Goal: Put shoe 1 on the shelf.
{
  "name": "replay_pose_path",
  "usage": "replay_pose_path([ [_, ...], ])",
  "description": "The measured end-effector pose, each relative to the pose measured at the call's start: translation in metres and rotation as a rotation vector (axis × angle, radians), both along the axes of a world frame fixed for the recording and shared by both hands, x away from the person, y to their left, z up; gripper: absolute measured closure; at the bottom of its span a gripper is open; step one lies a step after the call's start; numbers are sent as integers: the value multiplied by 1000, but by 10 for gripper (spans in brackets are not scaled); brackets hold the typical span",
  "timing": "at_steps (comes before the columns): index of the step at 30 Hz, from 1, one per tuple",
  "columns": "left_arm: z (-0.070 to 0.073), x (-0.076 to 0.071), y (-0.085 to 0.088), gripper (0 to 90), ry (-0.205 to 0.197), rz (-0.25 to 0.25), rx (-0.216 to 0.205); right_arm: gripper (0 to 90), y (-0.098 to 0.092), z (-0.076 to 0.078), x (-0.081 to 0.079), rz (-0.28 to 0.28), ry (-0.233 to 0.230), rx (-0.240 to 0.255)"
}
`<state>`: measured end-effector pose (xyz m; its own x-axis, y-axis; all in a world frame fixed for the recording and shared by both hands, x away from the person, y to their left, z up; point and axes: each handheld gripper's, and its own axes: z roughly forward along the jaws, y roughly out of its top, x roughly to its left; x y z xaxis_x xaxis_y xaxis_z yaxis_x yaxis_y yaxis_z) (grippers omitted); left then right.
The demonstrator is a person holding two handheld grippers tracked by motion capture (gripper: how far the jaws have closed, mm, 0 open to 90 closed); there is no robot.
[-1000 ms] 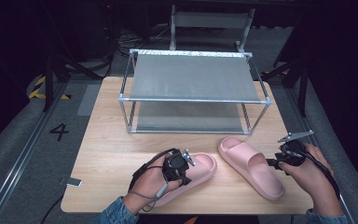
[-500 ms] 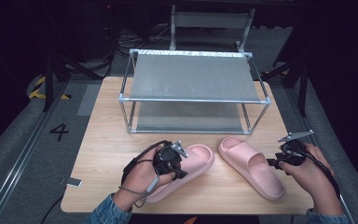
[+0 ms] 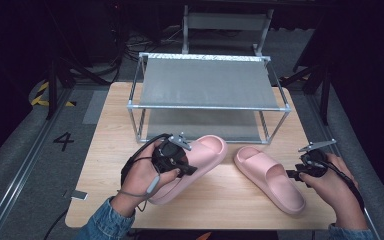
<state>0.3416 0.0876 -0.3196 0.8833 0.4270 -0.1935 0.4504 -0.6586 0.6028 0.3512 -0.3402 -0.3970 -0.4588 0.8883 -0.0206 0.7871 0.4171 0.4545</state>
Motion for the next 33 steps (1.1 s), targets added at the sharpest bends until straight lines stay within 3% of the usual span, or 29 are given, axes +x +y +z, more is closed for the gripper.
replay_pose_path([
  [6,18,4,3,844,-15,9,5,543,-1,0,0,-1,3,1],
  [17,54,17,8,842,-18,29,-54,543,4,-1,0,16,-1,1],
  [24,78,36,9,844,-40,67,-68,543,1,0,-6,9,-5,5],
  [33,97,60,3,844,-71,118,-66,543,-4,-2,-15,-6,0,2],
])
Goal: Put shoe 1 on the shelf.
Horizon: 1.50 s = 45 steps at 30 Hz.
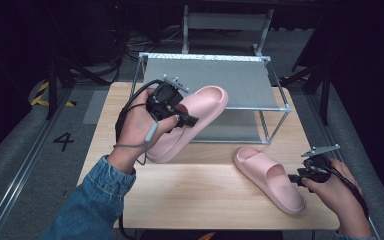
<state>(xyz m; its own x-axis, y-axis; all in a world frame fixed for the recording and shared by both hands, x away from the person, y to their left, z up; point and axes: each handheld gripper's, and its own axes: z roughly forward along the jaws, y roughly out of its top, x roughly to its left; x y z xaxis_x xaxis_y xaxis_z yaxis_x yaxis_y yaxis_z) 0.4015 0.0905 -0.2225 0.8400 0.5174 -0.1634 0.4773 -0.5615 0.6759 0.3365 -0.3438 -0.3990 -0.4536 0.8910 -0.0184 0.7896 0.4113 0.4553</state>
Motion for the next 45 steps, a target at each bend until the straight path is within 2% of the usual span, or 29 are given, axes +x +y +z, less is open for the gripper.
replay_pose_path([
  [6,5,15,-3,842,-15,52,-23,543,-1,-1,-4,-1,3,-2],
  [12,8,38,-6,842,-28,150,18,543,-2,-3,-8,-3,6,-7],
  [19,5,57,-9,839,-26,217,24,543,-4,-3,-11,-5,13,-4],
  [21,5,64,-12,839,-32,247,38,543,-3,-4,-11,-5,11,-4],
  [22,4,69,-15,838,-45,268,64,543,-3,-4,-12,-5,9,-6],
  [23,4,69,-15,836,-45,268,64,543,-4,-4,-12,-4,12,-5],
  [25,4,77,-20,836,-48,298,99,544,-4,-5,-13,-10,22,3],
  [26,4,77,-20,836,-48,298,99,544,-4,-5,-13,-10,22,3],
  [27,3,82,-23,836,-44,318,105,544,-6,-6,-13,-12,21,5],
  [33,-1,95,-33,832,-27,344,149,544,-8,-4,-15,-12,23,8],
  [36,-3,96,-35,810,-33,350,159,544,-8,-6,-15,-12,22,6],
  [37,-3,96,-37,800,-16,344,153,544,-7,-6,-15,-12,26,6],
  [42,-3,93,-36,708,-12,334,166,542,-6,-6,-15,-3,29,2],
  [45,0,86,-31,615,-11,313,136,539,-6,-7,-14,-2,27,1],
])
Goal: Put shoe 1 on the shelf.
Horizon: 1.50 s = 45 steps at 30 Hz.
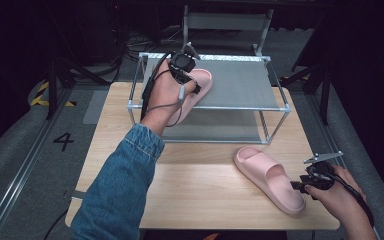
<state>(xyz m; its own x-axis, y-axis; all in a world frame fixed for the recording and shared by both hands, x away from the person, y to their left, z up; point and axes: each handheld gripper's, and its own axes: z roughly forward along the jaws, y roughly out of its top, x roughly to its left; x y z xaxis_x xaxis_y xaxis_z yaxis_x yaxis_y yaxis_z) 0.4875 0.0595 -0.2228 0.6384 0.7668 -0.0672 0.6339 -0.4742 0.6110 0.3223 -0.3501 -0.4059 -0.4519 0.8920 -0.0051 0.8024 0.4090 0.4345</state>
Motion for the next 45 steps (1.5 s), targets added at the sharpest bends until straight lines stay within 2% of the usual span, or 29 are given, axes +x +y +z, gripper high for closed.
replay_pose_path([
  [2,3,-9,5,571,-4,-22,-23,538,0,-1,0,-1,1,0],
  [3,3,-9,5,558,-4,-22,-23,538,0,-1,0,-1,1,0],
  [5,6,-18,10,552,-16,-49,-33,537,0,-1,1,-1,0,-3],
  [6,8,-29,16,561,-25,-100,-38,536,0,-1,1,-2,0,-3],
  [7,9,-34,19,594,-28,-127,-37,535,1,-1,1,0,2,-1],
  [8,9,-34,19,610,-28,-127,-37,535,0,-1,1,-2,-1,-1],
  [9,10,-45,25,615,-35,-168,-42,535,0,-1,1,-5,1,-2],
  [11,10,-50,28,643,-39,-183,-44,535,0,-1,1,-6,2,-4],
  [12,10,-60,34,652,-45,-215,-45,534,1,-1,1,-6,3,-4],
  [16,8,-74,44,694,-44,-248,-41,532,2,-1,2,-1,3,-6],
  [18,3,-86,53,748,-39,-289,-36,532,3,-2,2,3,7,-8],
  [20,1,-90,56,764,-39,-299,-35,532,4,-2,2,7,6,-11],
  [21,-1,-94,61,810,-38,-307,-35,532,5,-3,3,6,10,-8],
  [24,-9,-103,76,860,-27,-313,-52,532,6,-3,3,8,6,-11],
  [28,-18,-105,89,898,-18,-298,-68,532,6,-3,3,10,7,-15],
  [34,-32,-108,100,900,-51,-292,-96,531,8,-4,4,19,18,-21],
  [42,-49,-100,112,900,-61,-215,-159,531,8,-4,3,17,12,-20],
  [43,-52,-97,113,900,-82,-191,-175,531,8,-4,3,20,15,-24],
  [45,-53,-96,114,900,-81,-190,-175,531,8,-5,3,19,11,-23],
])
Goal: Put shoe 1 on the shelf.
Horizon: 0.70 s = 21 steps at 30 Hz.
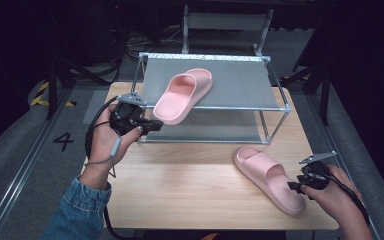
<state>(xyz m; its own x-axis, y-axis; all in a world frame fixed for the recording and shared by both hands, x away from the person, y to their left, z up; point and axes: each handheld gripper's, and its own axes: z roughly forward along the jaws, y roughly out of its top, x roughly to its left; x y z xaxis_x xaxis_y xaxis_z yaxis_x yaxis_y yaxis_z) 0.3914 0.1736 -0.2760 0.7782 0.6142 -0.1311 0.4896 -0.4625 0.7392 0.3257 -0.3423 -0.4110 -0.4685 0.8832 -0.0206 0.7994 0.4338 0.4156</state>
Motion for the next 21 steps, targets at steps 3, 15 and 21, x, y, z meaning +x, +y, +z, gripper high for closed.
replay_pose_path([
  [3,-2,3,0,900,3,0,-20,531,0,0,0,0,0,1],
  [15,-9,22,-24,900,-27,7,-54,531,1,-1,0,7,-2,-1],
  [21,-11,35,-39,900,-29,-11,-77,531,0,-1,0,5,-1,0],
])
